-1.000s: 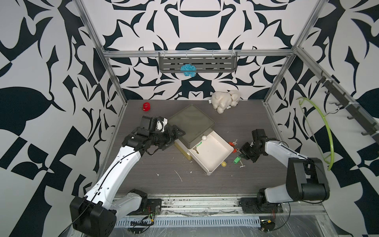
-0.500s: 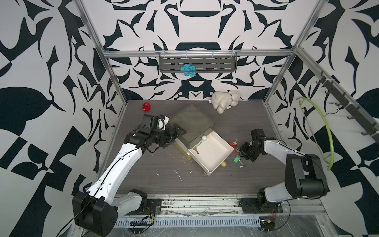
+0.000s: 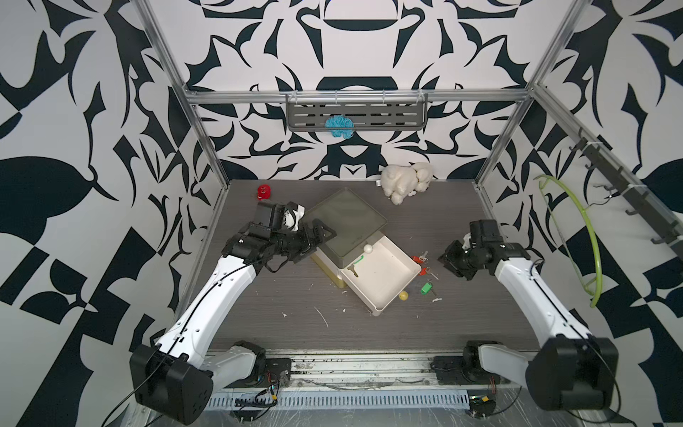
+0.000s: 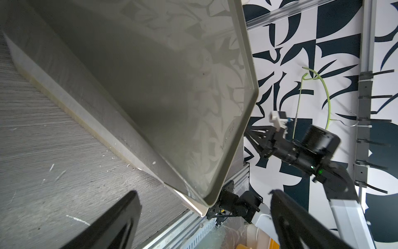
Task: Take the keys out of the drawer
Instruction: Place the key at the center of the board.
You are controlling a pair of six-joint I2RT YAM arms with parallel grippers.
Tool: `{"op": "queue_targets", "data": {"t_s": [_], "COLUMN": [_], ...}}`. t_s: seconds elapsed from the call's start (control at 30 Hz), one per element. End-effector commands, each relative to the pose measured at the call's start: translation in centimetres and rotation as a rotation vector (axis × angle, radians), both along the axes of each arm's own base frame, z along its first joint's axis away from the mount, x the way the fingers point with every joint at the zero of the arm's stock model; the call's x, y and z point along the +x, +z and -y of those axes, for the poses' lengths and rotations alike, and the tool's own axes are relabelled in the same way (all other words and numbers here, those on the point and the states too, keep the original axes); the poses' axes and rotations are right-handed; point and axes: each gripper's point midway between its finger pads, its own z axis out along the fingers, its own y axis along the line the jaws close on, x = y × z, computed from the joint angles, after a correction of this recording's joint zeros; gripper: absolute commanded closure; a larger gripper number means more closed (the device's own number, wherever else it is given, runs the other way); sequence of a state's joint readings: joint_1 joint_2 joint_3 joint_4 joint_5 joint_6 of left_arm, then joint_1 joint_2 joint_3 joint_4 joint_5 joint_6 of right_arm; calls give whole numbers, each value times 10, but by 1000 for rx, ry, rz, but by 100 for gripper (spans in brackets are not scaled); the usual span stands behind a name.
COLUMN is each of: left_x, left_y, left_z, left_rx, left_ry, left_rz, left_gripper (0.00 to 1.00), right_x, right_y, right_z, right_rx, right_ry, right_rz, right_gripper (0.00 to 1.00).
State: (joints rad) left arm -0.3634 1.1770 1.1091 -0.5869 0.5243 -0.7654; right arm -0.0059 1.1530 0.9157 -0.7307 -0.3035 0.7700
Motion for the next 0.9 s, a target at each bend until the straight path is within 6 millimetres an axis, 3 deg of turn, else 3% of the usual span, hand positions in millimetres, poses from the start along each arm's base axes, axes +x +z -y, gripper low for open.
{"op": "queue_targets", "data": {"t_s": [0.0, 0.1, 0.17, 0.33, 0.4, 0.57, 0.87], "left_x": [-1, 1, 1, 4, 4, 2, -7], "left_y": [15, 16, 17, 19, 21, 21, 13], "left_z": [4, 5, 6, 6, 7, 8, 6], "left_rx": [-25, -33, -32, -37, -44, -51, -43], "left_ry": [-29, -34, -36, -35, -37, -42, -55], "left_rz": [50, 63, 71, 84, 88, 78, 61], "left_gripper": [1, 1, 1, 1, 1, 1, 1], "right_x": [-13, -23, -33, -55, -58, -47, -15], "right_y": [48, 70, 73, 50, 37, 10, -1], "right_z": [-28, -68, -100, -160, -178, -217, -256], "right_rx": [45, 52, 71, 78, 66, 112, 149], "right_ry": [129, 280, 387, 547, 580, 550, 530], "right_rz": [118, 200, 233, 270, 249, 192, 320], "right_gripper": [67, 65, 65, 66, 74, 88, 81]}}
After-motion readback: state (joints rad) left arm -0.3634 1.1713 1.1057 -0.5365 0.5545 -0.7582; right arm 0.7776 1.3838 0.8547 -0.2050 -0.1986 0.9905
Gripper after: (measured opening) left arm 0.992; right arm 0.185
